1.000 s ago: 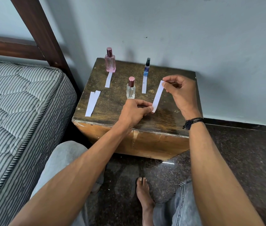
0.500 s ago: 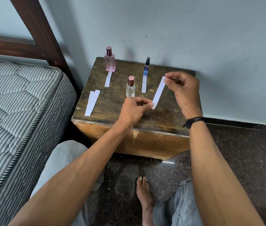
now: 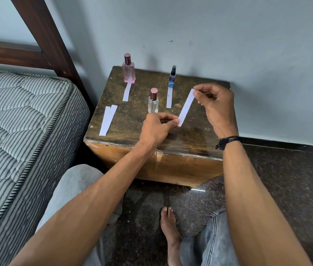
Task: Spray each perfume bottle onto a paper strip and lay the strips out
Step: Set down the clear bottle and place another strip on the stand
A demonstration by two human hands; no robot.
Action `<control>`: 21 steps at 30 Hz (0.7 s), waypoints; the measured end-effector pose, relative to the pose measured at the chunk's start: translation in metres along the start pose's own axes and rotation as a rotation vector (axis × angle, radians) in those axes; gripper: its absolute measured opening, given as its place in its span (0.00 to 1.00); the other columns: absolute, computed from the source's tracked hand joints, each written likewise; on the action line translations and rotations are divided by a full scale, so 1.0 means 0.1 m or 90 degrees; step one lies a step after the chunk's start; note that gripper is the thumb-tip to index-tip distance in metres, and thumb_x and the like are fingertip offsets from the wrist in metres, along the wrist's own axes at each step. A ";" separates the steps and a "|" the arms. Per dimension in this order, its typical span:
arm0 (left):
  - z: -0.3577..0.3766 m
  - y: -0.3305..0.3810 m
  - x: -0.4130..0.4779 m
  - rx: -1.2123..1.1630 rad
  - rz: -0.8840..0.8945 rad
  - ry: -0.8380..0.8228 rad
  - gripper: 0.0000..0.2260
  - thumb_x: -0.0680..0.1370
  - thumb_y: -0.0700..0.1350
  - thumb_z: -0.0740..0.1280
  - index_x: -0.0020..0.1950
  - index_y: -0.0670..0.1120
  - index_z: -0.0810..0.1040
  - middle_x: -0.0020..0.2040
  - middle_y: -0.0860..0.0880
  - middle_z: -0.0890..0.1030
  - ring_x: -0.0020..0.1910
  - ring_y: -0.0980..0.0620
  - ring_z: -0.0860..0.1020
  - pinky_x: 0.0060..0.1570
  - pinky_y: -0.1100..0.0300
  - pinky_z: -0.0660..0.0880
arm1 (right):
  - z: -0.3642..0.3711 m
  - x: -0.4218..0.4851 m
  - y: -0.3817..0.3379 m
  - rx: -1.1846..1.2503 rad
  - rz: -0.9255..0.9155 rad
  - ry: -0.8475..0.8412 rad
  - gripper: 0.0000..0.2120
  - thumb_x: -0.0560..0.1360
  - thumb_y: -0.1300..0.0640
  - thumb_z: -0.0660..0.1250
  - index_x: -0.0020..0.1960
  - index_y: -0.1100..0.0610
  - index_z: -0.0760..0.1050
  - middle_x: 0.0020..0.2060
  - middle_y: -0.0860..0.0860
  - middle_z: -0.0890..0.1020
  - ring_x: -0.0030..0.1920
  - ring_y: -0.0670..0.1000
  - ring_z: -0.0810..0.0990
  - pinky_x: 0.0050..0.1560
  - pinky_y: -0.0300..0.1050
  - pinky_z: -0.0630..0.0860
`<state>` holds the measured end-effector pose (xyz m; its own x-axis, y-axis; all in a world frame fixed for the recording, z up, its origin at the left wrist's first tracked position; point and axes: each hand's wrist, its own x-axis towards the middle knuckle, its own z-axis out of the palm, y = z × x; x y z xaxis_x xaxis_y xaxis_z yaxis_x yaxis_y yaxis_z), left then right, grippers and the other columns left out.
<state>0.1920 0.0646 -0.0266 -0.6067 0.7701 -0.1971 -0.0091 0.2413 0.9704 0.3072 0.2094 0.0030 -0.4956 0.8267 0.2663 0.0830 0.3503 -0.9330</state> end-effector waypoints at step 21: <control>0.16 -0.03 -0.04 0.115 0.063 -0.060 0.05 0.75 0.43 0.75 0.50 0.49 0.87 0.44 0.53 0.87 0.45 0.60 0.84 0.51 0.63 0.79 | -0.19 0.07 0.17 -0.070 0.070 -0.019 0.09 0.74 0.64 0.76 0.48 0.50 0.83 0.45 0.48 0.86 0.47 0.46 0.83 0.46 0.38 0.79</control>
<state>0.2068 0.0701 -0.0310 -0.5206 0.8450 -0.1219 0.1950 0.2567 0.9466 0.3212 0.2296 -0.0062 -0.5034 0.8499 0.1557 0.2314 0.3063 -0.9234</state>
